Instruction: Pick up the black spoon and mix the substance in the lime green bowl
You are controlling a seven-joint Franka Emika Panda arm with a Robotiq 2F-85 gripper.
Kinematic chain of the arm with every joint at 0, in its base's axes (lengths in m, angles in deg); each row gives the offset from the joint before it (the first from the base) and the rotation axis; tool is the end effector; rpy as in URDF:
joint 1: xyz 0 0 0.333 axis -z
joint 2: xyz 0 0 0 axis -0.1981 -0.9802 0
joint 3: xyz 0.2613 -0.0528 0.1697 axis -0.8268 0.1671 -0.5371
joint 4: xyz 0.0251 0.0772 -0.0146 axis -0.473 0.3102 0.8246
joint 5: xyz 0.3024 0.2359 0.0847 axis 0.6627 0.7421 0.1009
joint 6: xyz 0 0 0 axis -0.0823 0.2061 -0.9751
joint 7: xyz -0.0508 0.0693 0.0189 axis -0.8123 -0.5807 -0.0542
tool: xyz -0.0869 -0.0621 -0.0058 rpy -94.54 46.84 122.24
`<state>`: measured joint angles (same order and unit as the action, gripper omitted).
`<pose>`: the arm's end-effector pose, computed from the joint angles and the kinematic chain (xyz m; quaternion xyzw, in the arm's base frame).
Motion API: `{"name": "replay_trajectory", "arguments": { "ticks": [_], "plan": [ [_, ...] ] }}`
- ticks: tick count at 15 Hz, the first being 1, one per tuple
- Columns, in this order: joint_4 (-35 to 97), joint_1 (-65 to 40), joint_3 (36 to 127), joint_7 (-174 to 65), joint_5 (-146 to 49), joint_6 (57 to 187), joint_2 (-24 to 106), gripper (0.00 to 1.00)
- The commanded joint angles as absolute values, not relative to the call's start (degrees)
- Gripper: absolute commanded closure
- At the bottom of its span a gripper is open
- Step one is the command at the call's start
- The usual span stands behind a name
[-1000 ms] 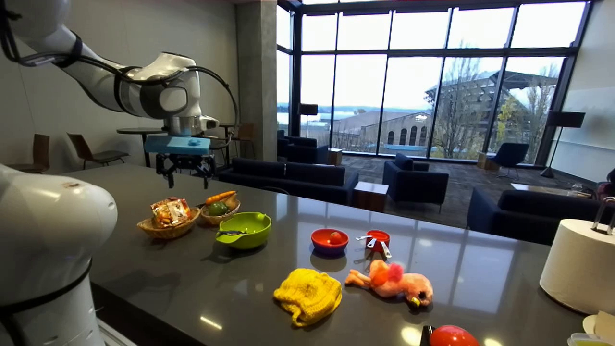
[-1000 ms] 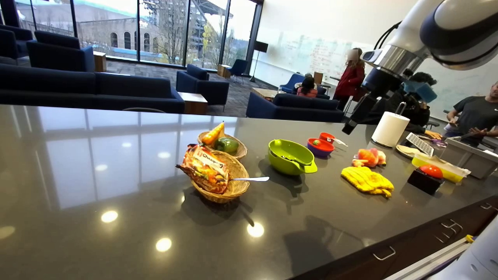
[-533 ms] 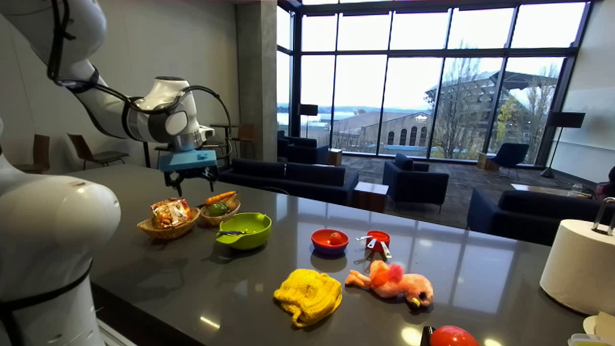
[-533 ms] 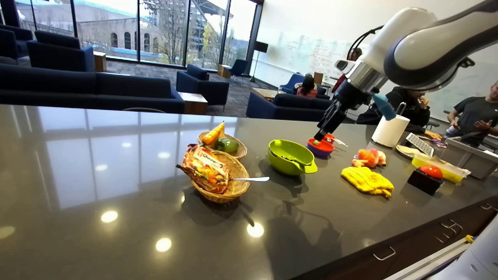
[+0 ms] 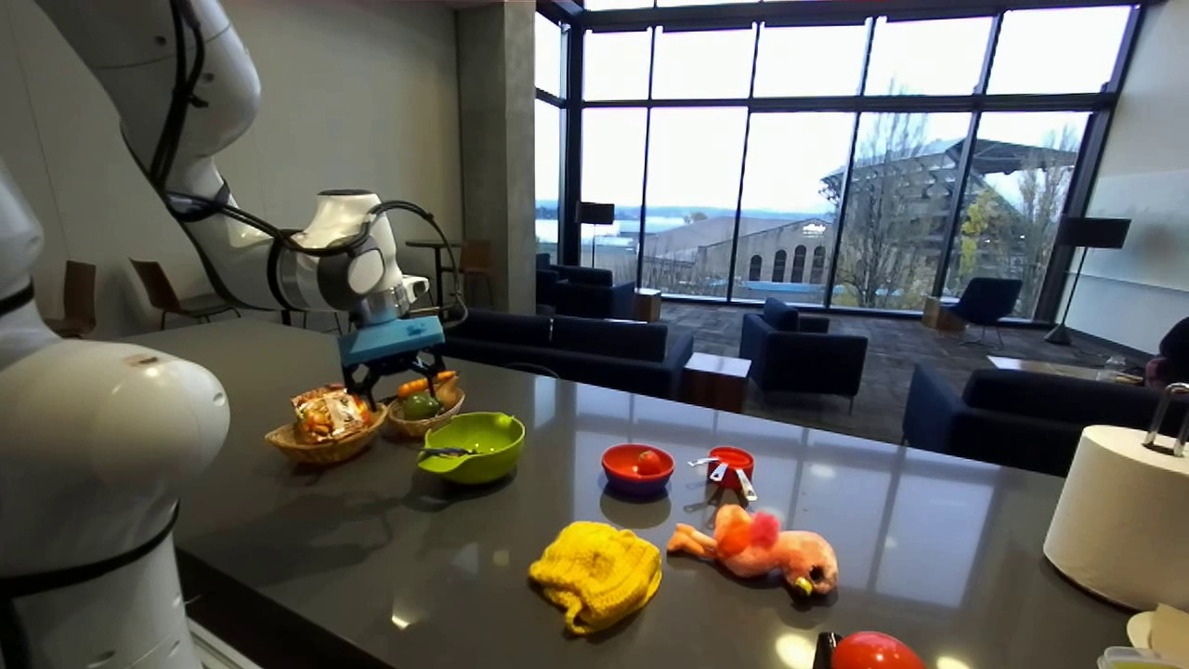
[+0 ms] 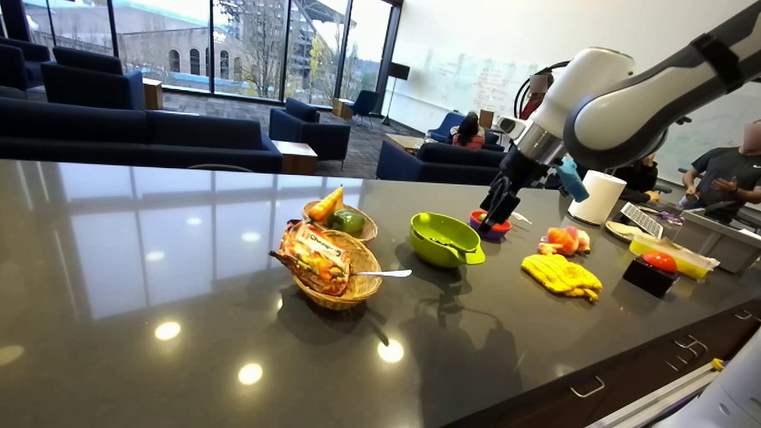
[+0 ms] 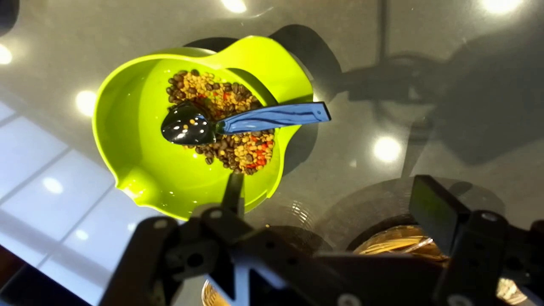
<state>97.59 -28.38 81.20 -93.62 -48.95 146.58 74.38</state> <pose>0.3916 0.0987 0.3307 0.8926 0.4250 0.1471 0.0331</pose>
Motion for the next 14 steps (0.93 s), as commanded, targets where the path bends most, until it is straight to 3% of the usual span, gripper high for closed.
{"name": "replay_trajectory", "arguments": {
  "ticks": [1, 14],
  "plan": [
    [97.6, -27.8, 80.3, -93.8, -48.6, 146.5, 74.5, 0.0],
    [97.5, -29.3, 80.3, -95.9, -47.9, 147.4, 73.7, 0.0]
  ]
}}
